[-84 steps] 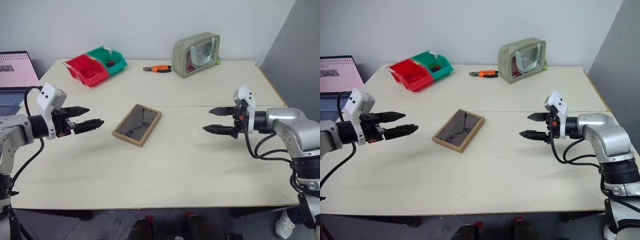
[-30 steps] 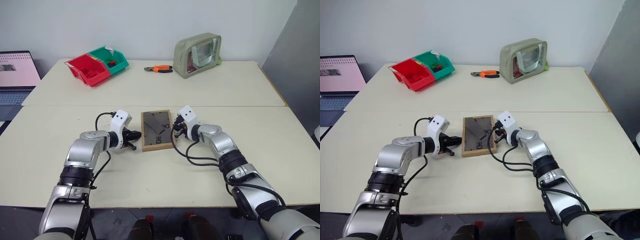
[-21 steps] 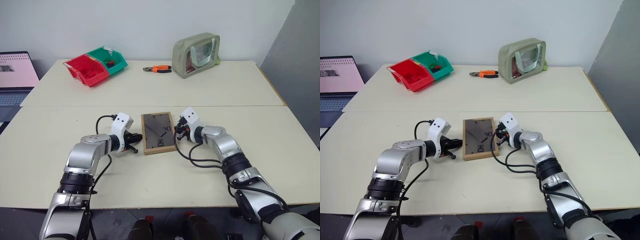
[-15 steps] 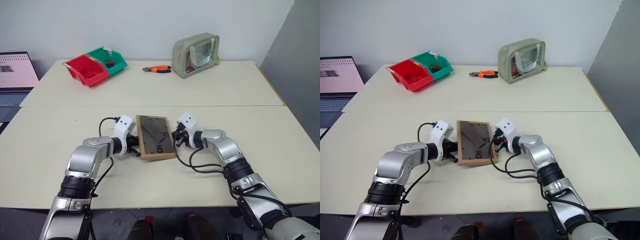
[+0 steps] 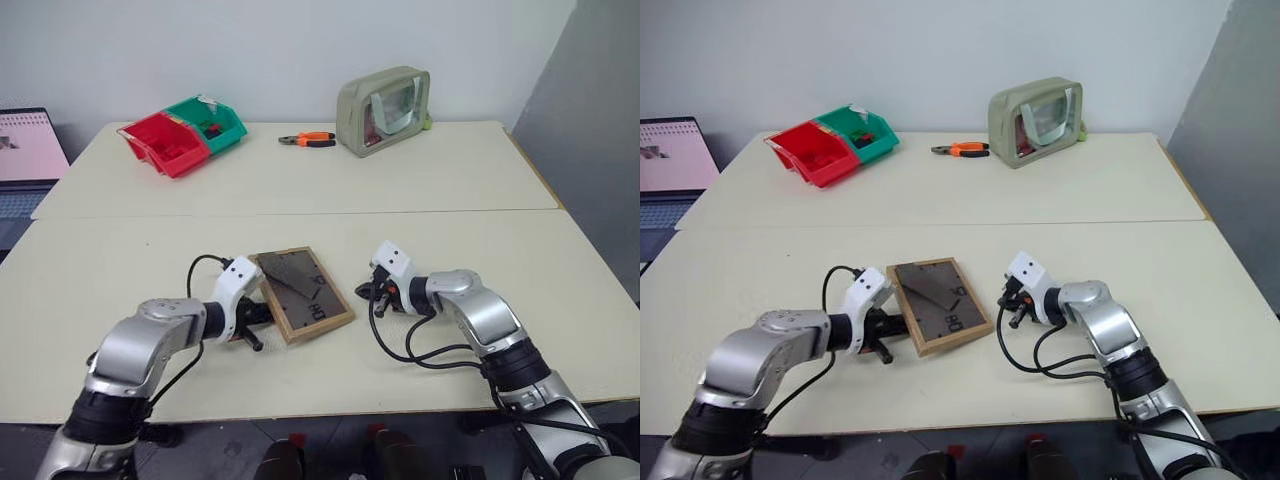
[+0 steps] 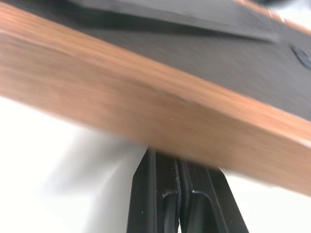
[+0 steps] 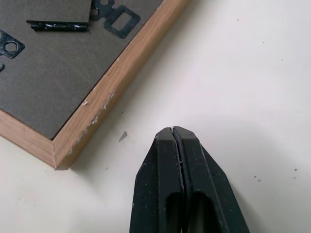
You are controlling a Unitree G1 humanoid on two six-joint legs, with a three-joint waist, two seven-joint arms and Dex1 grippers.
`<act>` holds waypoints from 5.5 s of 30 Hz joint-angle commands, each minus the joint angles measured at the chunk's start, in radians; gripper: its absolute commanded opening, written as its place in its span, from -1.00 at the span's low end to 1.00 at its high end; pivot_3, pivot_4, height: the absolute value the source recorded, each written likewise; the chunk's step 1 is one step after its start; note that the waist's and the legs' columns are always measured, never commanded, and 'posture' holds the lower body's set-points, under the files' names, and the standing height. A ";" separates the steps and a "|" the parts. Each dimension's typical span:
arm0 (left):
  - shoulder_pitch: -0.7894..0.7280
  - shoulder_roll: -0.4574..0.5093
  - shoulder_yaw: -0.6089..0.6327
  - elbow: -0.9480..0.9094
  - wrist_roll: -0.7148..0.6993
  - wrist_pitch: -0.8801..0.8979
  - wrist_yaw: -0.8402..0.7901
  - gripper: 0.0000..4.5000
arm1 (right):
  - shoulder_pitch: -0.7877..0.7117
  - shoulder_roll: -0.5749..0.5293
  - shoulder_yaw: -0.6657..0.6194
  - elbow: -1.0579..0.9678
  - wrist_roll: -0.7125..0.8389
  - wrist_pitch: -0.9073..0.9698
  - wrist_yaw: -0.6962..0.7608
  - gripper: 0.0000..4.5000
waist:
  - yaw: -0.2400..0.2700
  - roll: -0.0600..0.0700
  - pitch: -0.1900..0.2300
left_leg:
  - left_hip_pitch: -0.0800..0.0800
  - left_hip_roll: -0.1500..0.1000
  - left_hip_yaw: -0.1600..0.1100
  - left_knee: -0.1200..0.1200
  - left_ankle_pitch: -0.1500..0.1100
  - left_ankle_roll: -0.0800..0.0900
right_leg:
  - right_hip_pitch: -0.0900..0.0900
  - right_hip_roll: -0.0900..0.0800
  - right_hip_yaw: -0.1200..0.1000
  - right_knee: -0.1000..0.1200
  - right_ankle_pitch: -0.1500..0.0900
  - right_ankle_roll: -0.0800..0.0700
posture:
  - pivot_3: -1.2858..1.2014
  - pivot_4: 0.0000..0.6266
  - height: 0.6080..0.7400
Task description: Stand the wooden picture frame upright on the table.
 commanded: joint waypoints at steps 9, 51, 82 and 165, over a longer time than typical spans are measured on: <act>0.154 0.139 0.153 -0.088 -0.160 0.106 -0.058 -1.00 | -0.045 0.031 -0.006 0.062 0.005 -0.078 -0.028 -0.99 | -0.009 0.000 0.000 | 0.000 0.001 0.000 0.000 0.000 0.000 | 0.000 0.001 0.000 0.000 0.000 0.000 | 0.03 -0.52 1.00; 0.206 -0.395 0.437 0.154 -1.017 0.313 0.703 0.98 | 0.003 0.153 0.095 0.032 -0.014 -0.123 -0.054 -1.00 | 0.040 0.006 -0.008 | 0.005 -0.001 -0.002 0.001 0.000 0.000 | 0.010 -0.003 0.000 -0.005 -0.002 0.005 | 0.03 -0.52 1.00; -0.154 -0.186 0.310 0.118 -0.979 0.127 0.530 -0.42 | -0.211 -0.116 -0.291 0.023 0.320 0.107 0.132 -0.16 | 0.031 0.001 -0.003 | -0.003 -0.003 -0.003 0.000 0.001 -0.001 | 0.002 -0.001 -0.002 -0.006 -0.001 0.004 | 0.03 -0.52 1.00; -0.113 -0.129 0.201 0.171 -1.583 0.217 0.735 -0.42 | -0.398 -0.261 0.071 0.602 -0.979 -1.896 -1.091 -0.25 | 0.037 -0.001 0.000 | -0.003 -0.004 0.000 0.001 0.003 -0.005 | 0.000 -0.003 0.002 -0.004 0.000 0.001 | 0.03 -0.52 1.00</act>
